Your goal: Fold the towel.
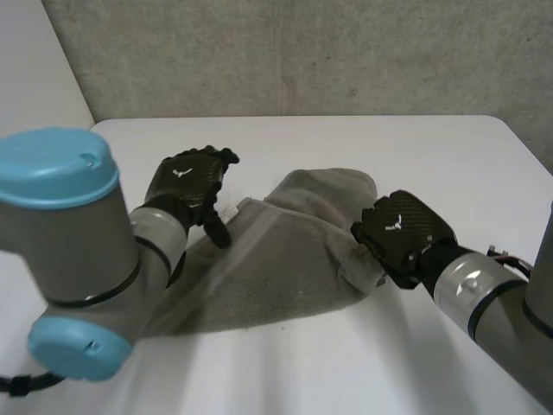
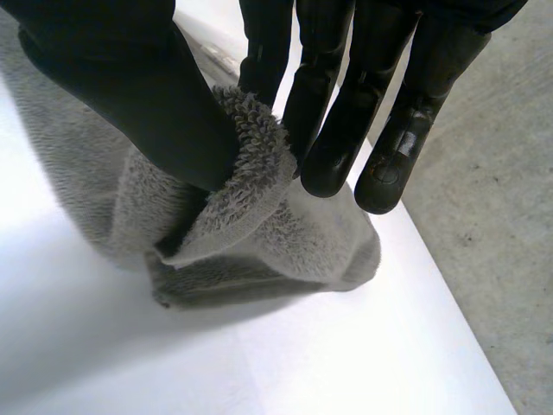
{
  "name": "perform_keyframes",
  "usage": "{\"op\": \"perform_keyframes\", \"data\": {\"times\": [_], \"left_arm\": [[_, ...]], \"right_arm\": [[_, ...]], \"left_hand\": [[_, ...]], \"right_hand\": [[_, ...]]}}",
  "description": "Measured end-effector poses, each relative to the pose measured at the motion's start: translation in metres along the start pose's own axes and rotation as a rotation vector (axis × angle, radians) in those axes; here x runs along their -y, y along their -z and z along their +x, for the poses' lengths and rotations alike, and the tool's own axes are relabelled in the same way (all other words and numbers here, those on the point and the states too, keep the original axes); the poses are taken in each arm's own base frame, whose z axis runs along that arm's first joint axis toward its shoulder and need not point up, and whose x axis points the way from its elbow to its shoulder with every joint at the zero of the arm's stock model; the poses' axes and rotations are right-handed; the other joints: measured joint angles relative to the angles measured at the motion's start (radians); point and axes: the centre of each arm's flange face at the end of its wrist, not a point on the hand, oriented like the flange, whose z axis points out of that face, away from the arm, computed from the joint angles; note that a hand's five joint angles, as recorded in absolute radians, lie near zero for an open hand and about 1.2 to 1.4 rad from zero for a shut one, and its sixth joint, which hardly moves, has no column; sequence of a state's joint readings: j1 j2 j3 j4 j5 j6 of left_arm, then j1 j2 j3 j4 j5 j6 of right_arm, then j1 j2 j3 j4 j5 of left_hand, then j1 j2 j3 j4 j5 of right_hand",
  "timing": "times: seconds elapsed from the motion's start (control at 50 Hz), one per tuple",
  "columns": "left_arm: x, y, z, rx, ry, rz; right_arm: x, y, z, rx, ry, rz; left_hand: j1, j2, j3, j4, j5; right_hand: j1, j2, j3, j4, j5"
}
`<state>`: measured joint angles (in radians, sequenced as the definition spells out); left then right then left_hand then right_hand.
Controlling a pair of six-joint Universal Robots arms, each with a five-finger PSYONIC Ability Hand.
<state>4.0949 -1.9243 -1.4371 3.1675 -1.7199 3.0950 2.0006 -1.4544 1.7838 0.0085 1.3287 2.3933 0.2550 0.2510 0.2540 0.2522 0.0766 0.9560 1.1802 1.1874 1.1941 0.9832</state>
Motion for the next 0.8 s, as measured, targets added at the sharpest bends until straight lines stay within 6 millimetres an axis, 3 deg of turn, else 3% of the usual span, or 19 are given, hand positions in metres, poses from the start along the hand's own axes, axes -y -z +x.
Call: {"op": "perform_keyframes", "data": {"times": [0.16, 0.2, 0.22, 0.38, 0.46, 0.5, 0.52, 0.58, 0.8], "left_arm": [[-0.016, -0.041, 0.019, -0.136, -0.002, -0.014], [-0.018, -0.044, 0.02, -0.15, -0.002, -0.015], [-0.023, -0.055, 0.028, -0.206, -0.002, -0.018], [-0.05, -0.085, 0.049, -0.383, -0.001, -0.051], [-0.056, -0.089, 0.051, -0.399, -0.003, -0.058], [-0.069, -0.098, 0.053, -0.415, -0.01, -0.07], [-0.072, -0.1, 0.054, -0.416, -0.013, -0.073], [-0.078, -0.103, 0.054, -0.414, -0.02, -0.076], [-0.076, -0.104, 0.053, -0.399, -0.025, -0.067]], "right_arm": [[0.004, 0.013, -0.003, -0.061, 0.014, 0.077], [0.006, 0.014, -0.002, -0.068, 0.017, 0.086], [0.012, 0.02, 0.001, -0.097, 0.025, 0.121], [0.034, 0.044, 0.012, -0.177, 0.052, 0.21], [0.036, 0.047, 0.013, -0.184, 0.054, 0.218], [0.038, 0.053, 0.013, -0.195, 0.059, 0.225], [0.039, 0.055, 0.013, -0.199, 0.06, 0.227], [0.038, 0.058, 0.013, -0.204, 0.062, 0.225], [0.037, 0.06, 0.014, -0.198, 0.066, 0.216]], "left_hand": [[0.003, 0.011, 0.006, 0.01, 0.011], [0.004, 0.014, 0.009, 0.011, 0.014], [0.019, 0.023, 0.02, 0.022, 0.024], [0.191, 0.188, 0.186, 0.188, 0.189], [0.232, 0.229, 0.226, 0.229, 0.23], [0.268, 0.263, 0.26, 0.262, 0.263], [0.429, 0.423, 0.42, 0.422, 0.421], [0.609, 0.611, 0.608, 0.605, 0.604], [0.904, 0.933, 0.928, 0.931, 0.926]], "right_hand": [[0.0, 0.0, 0.0, 0.0, 0.0], [0.0, 0.0, 0.0, 0.0, 0.0], [0.0, 0.0, 0.0, 0.0, 0.0], [0.0, 0.0, 0.0, 0.0, 0.0], [0.0, 0.0, 0.0, 0.0, 0.0], [0.0, 0.0, 0.0, 0.0, 0.0], [0.0, 0.0, 0.0, 0.0, 0.0], [0.0, 0.0, 0.0, 0.0, 0.0], [0.0, 0.0, 0.0, 0.0, 0.0]]}}
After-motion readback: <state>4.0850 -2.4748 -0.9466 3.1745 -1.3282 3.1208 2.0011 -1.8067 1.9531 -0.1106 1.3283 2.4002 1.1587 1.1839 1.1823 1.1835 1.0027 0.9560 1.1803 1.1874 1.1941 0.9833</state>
